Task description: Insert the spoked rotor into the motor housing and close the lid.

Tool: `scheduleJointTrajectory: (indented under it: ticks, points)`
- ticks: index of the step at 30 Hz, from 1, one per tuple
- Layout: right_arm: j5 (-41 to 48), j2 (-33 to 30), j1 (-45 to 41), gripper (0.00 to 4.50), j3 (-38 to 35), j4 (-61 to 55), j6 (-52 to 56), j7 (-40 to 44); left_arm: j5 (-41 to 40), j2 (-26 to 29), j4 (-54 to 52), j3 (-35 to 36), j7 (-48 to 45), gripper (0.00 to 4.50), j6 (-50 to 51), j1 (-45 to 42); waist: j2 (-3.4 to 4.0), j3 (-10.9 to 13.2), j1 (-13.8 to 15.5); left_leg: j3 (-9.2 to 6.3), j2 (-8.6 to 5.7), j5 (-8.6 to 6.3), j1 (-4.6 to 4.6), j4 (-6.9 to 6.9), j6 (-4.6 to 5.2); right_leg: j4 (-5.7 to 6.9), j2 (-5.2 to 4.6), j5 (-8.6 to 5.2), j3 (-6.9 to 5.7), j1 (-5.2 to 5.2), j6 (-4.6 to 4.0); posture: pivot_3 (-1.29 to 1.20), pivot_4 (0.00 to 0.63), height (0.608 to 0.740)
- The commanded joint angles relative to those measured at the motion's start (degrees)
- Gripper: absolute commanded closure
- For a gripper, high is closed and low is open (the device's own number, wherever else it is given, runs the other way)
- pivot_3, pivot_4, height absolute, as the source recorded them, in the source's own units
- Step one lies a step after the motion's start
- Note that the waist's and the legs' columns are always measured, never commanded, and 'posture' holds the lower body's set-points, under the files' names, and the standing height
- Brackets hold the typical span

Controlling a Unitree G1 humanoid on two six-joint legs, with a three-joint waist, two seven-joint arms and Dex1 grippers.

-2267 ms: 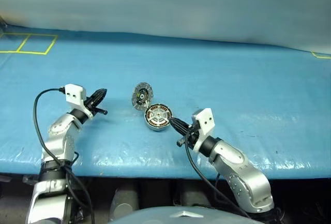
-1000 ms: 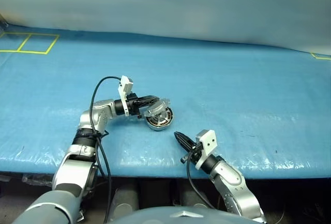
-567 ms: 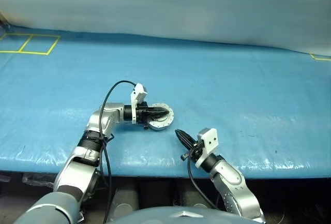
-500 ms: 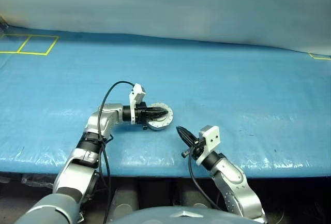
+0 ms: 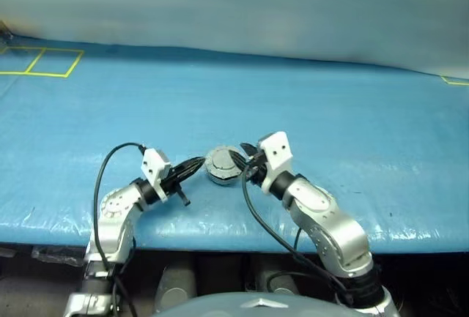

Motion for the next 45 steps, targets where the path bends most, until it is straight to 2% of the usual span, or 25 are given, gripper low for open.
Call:
scheduleJointTrajectory:
  ticks: [1, 5, 6, 19, 22, 24, 45]
  points:
    - [-1.10, 0.13, -4.08, 1.61, 2.35, 2.16, 2.73, 0.65, -0.87, -2.80, -6.24, -0.45, 4.22, 4.50, -3.23, 5.22, 0.02, 0.02, 0.03, 0.02, 0.00, 0.00, 0.01, 0.02, 0.00, 0.00, -0.02, -0.06, -0.01, 0.00, 0.10, 0.00, 0.150, 0.740]
    - [-1.94, -0.19, -7.57, 0.22, 3.78, 5.59, 4.11, 1.77, 0.22, -5.13, -8.44, -2.04, 7.86, 4.50, -5.49, 11.19, 0.03, 0.02, -0.10, 0.14, -0.01, -0.02, -0.01, 0.03, 0.03, -0.04, -0.12, -0.08, -0.04, -0.04, 0.19, 0.00, 0.150, 0.740]
    - [-2.21, -0.32, -8.01, 0.02, 3.97, 6.22, 4.18, 1.96, 0.28, -5.35, -8.63, -2.39, 8.40, 4.50, -5.80, 11.87, 0.07, 0.04, -0.08, 0.13, -0.01, -0.02, 0.00, 0.03, 0.03, -0.05, -0.11, -0.08, -0.05, -0.05, 0.19, 0.00, 0.150, 0.740]
    - [-6.93, -2.51, -9.67, 0.02, 6.59, 13.11, -0.27, 5.34, 0.18, -5.36, -9.00, -5.34, 11.81, 4.50, -6.90, 13.63, 0.08, 0.05, -0.21, 0.28, 0.03, -0.02, -0.24, -0.03, 0.04, 0.02, 0.00, -0.09, -0.05, -0.44, 0.19, 0.00, 0.150, 0.740]
    - [-7.14, -2.08, -9.44, 0.63, 6.28, 12.83, -0.55, 5.63, 0.16, -5.03, -8.92, -5.63, 12.02, 4.50, -6.76, 13.38, 0.08, 0.05, -0.22, 0.29, 0.03, -0.02, -0.24, -0.04, 0.04, 0.02, 0.01, -0.09, -0.05, -0.45, 0.19, 0.00, 0.150, 0.740]
    - [-7.21, -1.77, -9.33, 1.23, 6.27, 12.45, -0.40, 5.80, 0.03, -4.84, -8.89, -5.81, 12.11, 4.50, -6.61, 13.21, 0.08, 0.05, -0.21, 0.29, 0.04, -0.02, -0.25, -0.04, 0.04, 0.02, 0.01, -0.09, -0.05, -0.46, 0.19, 0.00, 0.150, 0.740]
    - [-10.14, 0.58, -8.89, 1.23, 7.19, 14.07, 1.67, 4.56, -0.74, -2.57, -8.82, -6.76, 12.74, 4.50, -5.12, 12.76, 0.11, 0.07, -0.56, 0.37, 0.09, -0.02, -0.23, -0.07, 0.03, 0.03, 0.01, -0.09, -0.03, -0.52, 0.17, 0.00, 0.150, 0.740]
